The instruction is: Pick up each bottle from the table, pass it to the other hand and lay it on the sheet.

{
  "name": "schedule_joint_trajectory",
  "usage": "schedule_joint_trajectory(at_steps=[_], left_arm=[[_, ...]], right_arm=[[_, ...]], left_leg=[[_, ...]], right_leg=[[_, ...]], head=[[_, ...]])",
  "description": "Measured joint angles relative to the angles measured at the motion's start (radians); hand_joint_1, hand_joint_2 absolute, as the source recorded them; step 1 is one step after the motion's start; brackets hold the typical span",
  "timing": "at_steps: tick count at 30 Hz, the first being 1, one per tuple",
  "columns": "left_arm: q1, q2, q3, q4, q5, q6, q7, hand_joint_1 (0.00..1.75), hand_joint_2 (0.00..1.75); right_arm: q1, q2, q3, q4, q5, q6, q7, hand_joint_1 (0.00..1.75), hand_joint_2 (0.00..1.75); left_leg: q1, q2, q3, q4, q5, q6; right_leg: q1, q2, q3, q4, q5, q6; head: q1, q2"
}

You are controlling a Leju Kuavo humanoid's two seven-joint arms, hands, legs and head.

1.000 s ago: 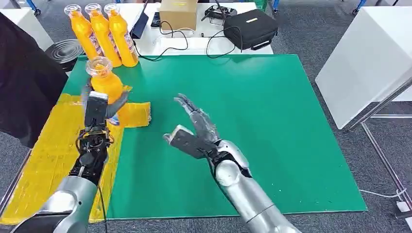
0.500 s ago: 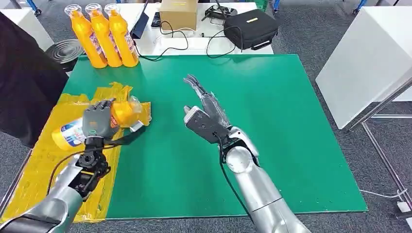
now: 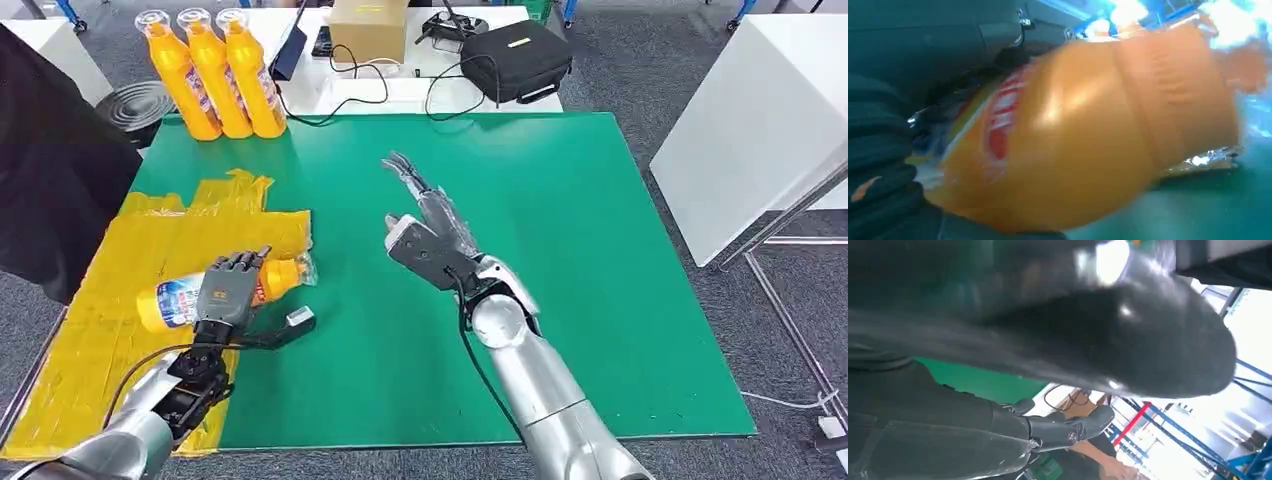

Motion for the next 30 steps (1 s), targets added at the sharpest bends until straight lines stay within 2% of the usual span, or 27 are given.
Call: schedule_joint_trajectory(at_steps=[8, 11, 13, 16, 17, 19, 22, 23, 25, 30], left_arm=[[0.053, -0.022, 0.096, -0.044, -0.015, 0.000, -0.102, 0.00, 0.00], [0.103, -0.037, 0.132, -0.119, 0.001, 0.001, -0.182, 0.00, 0.00], [0.139, -0.066, 0.198, -0.217, 0.091, 0.002, -0.339, 0.00, 0.00], [0.155, -0.142, 0.387, -0.342, 0.423, 0.002, -0.764, 0.00, 0.00], [0.164, -0.155, 0.424, -0.381, 0.595, -0.002, -0.844, 0.00, 0.00], [0.179, -0.167, 0.434, -0.471, 1.019, -0.086, -0.844, 0.00, 0.00], [0.185, -0.181, 0.412, -0.586, 1.408, -0.430, -0.843, 0.00, 0.00], [0.183, -0.190, 0.409, -0.602, 1.438, -0.556, -0.839, 0.00, 0.00], [0.174, -0.217, 0.400, -0.619, 1.437, -0.709, -0.830, 0.00, 0.00], [0.156, -0.282, 0.338, -0.617, 1.424, -0.830, -0.814, 0.00, 0.00]], right_arm=[[0.013, -0.022, 0.000, 0.000, 0.000, 0.003, -0.002, 0.00, 0.00], [0.022, -0.031, 0.000, 0.000, -0.002, -0.010, -0.011, 0.00, 0.00], [0.036, -0.038, 0.000, 0.000, -0.020, -0.045, -0.044, 0.00, 0.00], [0.083, -0.044, -0.016, -0.034, -0.051, -0.137, -0.114, 0.00, 0.00], [0.104, -0.044, -0.024, -0.054, -0.056, -0.173, -0.137, 0.00, 0.00], [0.149, -0.048, -0.044, -0.102, -0.072, -0.222, -0.176, 0.00, 0.00], [0.225, -0.053, -0.076, -0.163, -0.100, -0.218, -0.233, 0.00, 0.00], [0.246, -0.053, -0.083, -0.175, -0.103, -0.214, -0.251, 0.00, 0.00], [0.277, -0.053, -0.092, -0.189, -0.095, -0.220, -0.281, 0.00, 0.00], [0.340, -0.031, -0.100, -0.223, -0.150, -0.219, -0.357, 0.00, 0.00]], left_leg=[[0.000, 0.000, 0.000, 0.000, 0.001, 0.001], [0.000, 0.000, 0.000, 0.000, 0.000, 0.001], [0.000, 0.000, 0.000, 0.001, 0.000, 0.001], [0.000, -0.001, -0.002, 0.000, 0.000, 0.001], [0.000, 0.001, -0.001, 0.000, 0.000, 0.000], [0.000, 0.005, 0.000, 0.000, -0.002, -0.001], [0.000, -0.003, -0.002, 0.000, 0.000, 0.000], [0.000, -0.004, -0.002, 0.000, 0.000, 0.000], [0.000, -0.004, -0.002, 0.000, 0.000, 0.001], [-0.003, -0.004, -0.002, 0.000, 0.000, 0.001]], right_leg=[[0.000, 0.000, 0.000, 0.000, 0.000, 0.000], [0.000, 0.000, 0.000, 0.000, 0.000, 0.000], [0.000, 0.000, -0.002, 0.000, 0.000, 0.000], [0.000, -0.001, -0.001, 0.000, 0.000, 0.000], [0.000, 0.000, -0.002, 0.000, 0.000, 0.000], [0.000, 0.003, -0.003, 0.000, 0.000, 0.000], [0.000, -0.006, -0.002, 0.000, -0.003, 0.002], [0.000, -0.007, -0.001, 0.000, -0.003, 0.002], [0.000, -0.007, -0.001, 0.000, -0.002, 0.003], [-0.002, -0.006, -0.001, 0.000, -0.002, 0.003]], head=[[0.000, 0.000], [0.000, 0.000], [0.000, 0.000], [0.000, 0.000], [0.001, 0.000], [-0.001, 0.000], [0.000, 0.000], [0.000, 0.000], [0.000, 0.000], [0.000, 0.000]])
